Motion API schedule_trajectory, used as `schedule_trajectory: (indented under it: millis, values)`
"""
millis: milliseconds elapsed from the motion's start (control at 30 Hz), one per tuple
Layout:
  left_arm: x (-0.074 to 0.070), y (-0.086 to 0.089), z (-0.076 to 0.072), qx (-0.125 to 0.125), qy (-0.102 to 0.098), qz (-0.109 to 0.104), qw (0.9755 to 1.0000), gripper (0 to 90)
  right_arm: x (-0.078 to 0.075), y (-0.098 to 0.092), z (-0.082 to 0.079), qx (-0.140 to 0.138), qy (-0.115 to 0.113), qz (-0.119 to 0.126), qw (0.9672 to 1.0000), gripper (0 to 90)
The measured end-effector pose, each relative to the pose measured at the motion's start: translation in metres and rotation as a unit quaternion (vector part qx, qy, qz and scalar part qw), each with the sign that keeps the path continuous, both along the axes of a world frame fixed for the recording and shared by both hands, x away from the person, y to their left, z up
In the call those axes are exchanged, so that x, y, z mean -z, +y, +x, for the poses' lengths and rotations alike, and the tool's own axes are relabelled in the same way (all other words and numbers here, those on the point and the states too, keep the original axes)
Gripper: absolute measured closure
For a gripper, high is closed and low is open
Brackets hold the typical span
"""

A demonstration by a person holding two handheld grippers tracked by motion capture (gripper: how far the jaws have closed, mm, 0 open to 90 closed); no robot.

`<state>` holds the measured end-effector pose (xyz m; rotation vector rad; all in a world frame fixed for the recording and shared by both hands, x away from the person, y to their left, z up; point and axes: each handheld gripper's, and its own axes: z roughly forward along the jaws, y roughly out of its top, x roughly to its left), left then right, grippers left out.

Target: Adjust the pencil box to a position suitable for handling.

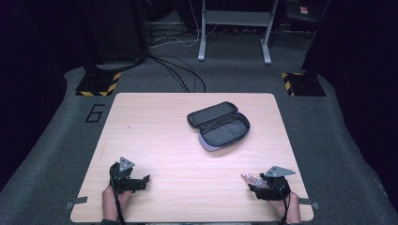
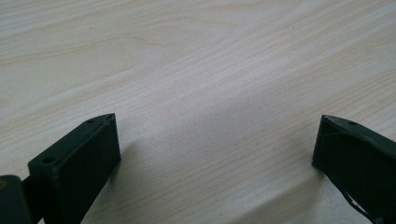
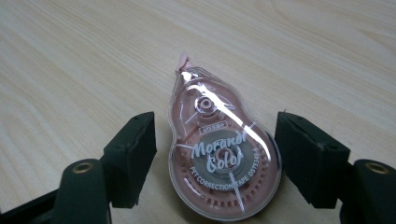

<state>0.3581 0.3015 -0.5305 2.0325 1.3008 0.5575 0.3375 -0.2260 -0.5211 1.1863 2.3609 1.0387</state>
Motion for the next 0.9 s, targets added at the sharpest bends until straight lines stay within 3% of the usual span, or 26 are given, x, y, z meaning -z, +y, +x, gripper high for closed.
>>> schedule_trajectory:
  millis: [133,500,567,667,733,900]
  values:
    - [0.0,0.0,0.0,0.0,0.0,0.0,1.0,0.8,0.001,0.005,-0.005,0.013,-0.007,0.006,0.9999,38.1]
    - [0.0,0.0,0.0,0.0,0.0,0.0,1.0,0.8,0.0,0.038,-0.007,0.051,-0.008,0.003,0.9986,38.6]
    - [0.0,0.0,0.0,0.0,0.0,0.0,1.0,0.8,0.0,0.046,-0.006,0.048,-0.003,-0.001,0.9988,36.9]
    - [0.0,0.0,0.0,0.0,0.0,0.0,1.0,0.8,-0.002,0.05,-0.005,0.046,0.001,0.006,0.9989,25.8]
    - [0.0,0.0,0.0,0.0,0.0,0.0,1.0,0.8,-0.006,0.046,-0.003,0.041,-0.008,0.016,0.999,20.1]
    - [0.0,0.0,0.0,0.0,0.0,0.0,1.0,0.8,-0.016,0.038,0.004,0.039,-0.017,0.029,0.9987,15.3]
